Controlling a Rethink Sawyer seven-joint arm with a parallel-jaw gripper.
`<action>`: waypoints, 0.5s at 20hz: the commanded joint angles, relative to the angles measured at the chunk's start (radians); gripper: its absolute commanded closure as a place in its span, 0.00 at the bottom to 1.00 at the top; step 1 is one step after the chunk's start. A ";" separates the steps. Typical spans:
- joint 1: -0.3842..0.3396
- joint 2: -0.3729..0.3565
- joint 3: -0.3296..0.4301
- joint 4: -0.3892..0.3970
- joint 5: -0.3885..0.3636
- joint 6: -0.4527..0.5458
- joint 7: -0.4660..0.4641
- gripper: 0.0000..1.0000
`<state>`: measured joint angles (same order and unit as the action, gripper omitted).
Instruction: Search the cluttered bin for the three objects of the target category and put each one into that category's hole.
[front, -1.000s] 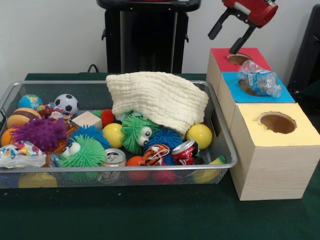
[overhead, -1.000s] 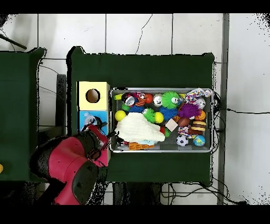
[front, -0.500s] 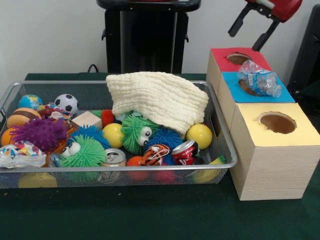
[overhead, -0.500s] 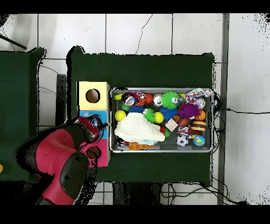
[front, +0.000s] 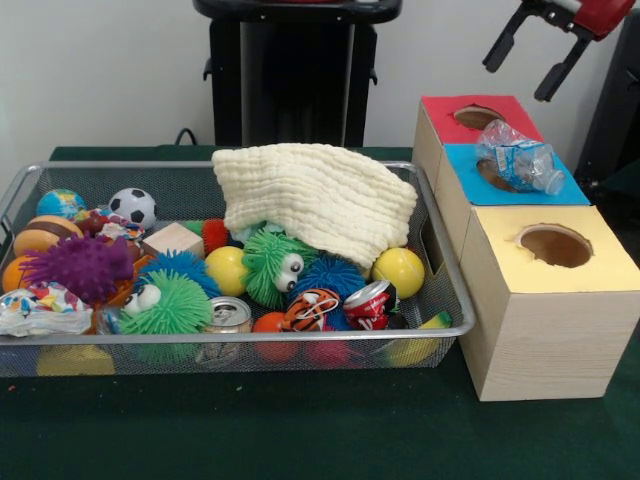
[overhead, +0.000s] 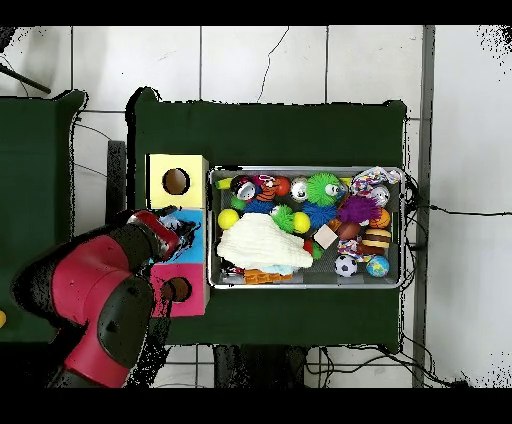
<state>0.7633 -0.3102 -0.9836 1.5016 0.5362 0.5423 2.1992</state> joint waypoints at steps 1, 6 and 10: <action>-0.012 0.079 0.042 -0.090 -0.036 0.158 0.213 0.00; -0.006 0.120 0.044 -0.114 -0.027 0.135 0.235 0.00; -0.003 0.144 0.053 -0.110 -0.013 0.097 0.254 0.00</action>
<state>0.7676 -0.2508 -0.9898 1.4360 0.5364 0.5572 2.1992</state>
